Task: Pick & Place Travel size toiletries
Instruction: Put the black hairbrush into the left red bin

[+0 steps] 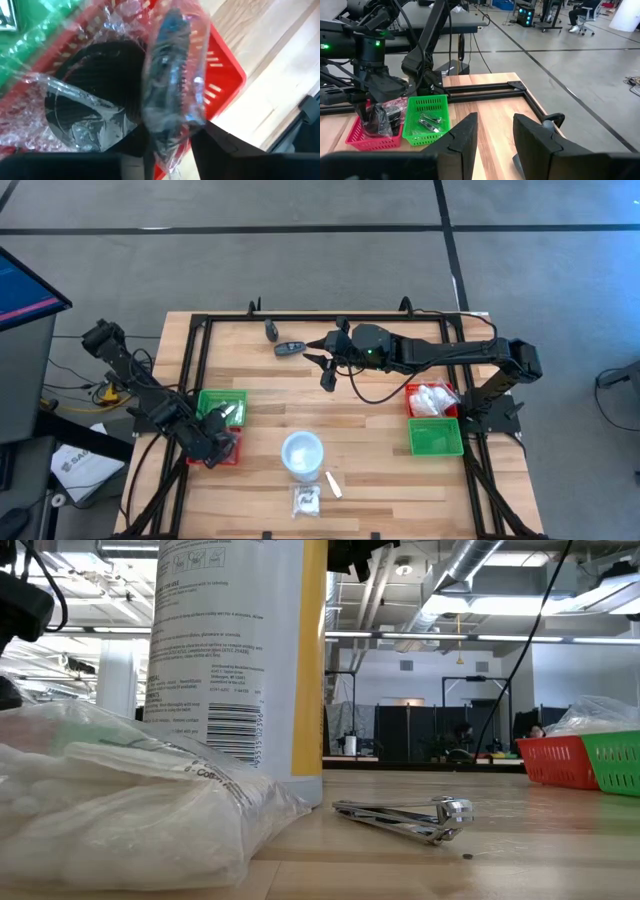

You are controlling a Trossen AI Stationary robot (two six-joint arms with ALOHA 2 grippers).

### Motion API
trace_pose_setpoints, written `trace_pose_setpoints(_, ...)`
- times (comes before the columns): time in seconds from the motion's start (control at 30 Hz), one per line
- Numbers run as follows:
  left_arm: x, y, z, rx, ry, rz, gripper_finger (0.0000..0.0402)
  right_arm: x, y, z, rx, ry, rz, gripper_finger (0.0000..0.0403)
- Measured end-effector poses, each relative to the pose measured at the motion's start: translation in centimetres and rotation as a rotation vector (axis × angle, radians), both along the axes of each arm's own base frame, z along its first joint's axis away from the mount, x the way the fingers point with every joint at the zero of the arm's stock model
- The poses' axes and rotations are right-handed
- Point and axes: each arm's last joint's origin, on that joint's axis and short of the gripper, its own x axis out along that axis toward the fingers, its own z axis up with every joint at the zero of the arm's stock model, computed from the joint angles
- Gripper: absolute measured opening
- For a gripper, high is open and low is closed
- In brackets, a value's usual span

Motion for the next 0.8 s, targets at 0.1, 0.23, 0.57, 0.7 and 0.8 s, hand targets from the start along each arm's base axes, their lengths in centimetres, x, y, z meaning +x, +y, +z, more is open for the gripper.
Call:
trace_pose_setpoints(0.1, -0.1, 0.0, 0.1, -0.025, 0.015, -0.011, 0.012, 0.0, 0.0, 0.0, 0.0, 0.0, 0.0, 0.0116)
trace_pose_setpoints(0.23, -0.3, 0.1, 0.4, -0.051, 0.007, -0.019, 0.0149, 0.0, 0.0, 0.0, 0.0, 0.002, 0.0, 0.0116)
trace_pose_setpoints(0.57, -1.0, 1.0, 1.5, -0.084, -0.096, 0.001, 0.0184, 0.0, 0.0, -0.2, 0.001, 0.019, 0.0, 0.0116)
trace_pose_setpoints(0.7, -1.2, 1.2, 1.6, -0.081, -0.094, -0.001, 0.0181, -0.1, 0.0, -0.2, 0.001, 0.023, 0.0, 0.0116)
trace_pose_setpoints(0.8, -1.6, 1.6, 1.6, -0.064, -0.076, 0.0, 0.0176, -0.1, 0.0, -0.2, 0.001, 0.023, 0.0, 0.0116)
